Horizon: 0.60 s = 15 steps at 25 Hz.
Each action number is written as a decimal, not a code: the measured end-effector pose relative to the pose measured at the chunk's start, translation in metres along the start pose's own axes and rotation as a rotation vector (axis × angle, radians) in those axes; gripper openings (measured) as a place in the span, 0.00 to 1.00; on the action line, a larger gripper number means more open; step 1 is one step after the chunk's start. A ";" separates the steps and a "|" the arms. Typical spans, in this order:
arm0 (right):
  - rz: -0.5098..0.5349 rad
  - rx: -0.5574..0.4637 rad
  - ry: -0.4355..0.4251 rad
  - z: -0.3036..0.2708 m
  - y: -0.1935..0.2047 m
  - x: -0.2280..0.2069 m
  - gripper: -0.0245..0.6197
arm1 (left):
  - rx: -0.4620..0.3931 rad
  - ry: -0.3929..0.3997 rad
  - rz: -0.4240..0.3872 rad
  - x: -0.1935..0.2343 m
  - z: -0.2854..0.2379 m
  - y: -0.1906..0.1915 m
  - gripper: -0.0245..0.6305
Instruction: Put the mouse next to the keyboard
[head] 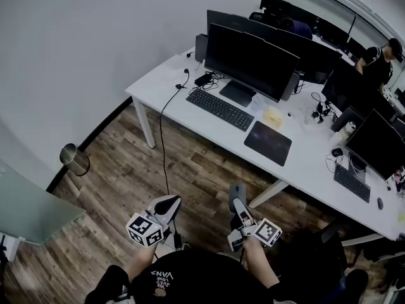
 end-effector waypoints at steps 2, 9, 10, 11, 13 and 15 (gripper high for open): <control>-0.015 -0.015 0.012 -0.006 0.010 0.004 0.31 | 0.007 0.005 -0.002 0.014 0.006 -0.002 0.04; 0.050 -0.061 -0.087 -0.019 0.023 0.011 0.31 | 0.028 0.022 0.020 0.049 0.009 0.001 0.04; 0.006 -0.063 -0.038 -0.017 0.024 0.007 0.31 | 0.029 0.027 0.027 0.050 0.006 0.002 0.04; -0.028 -0.064 0.023 -0.014 0.022 0.003 0.31 | 0.031 0.033 0.032 0.050 0.002 0.004 0.04; -0.018 -0.068 0.047 -0.018 0.012 -0.001 0.31 | 0.038 0.037 0.040 0.052 -0.008 0.006 0.04; -0.064 -0.068 0.102 -0.025 0.003 -0.009 0.31 | 0.038 0.029 0.044 0.056 -0.019 0.006 0.04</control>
Point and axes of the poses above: the fingertips, and each gripper's own axes: z backward along the fingers, x to its left, y out of its underside, the point moved 9 cm from there along z, backward along the fingers, and after that the axes turned 3 degrees about x, right-handed, at the moved point
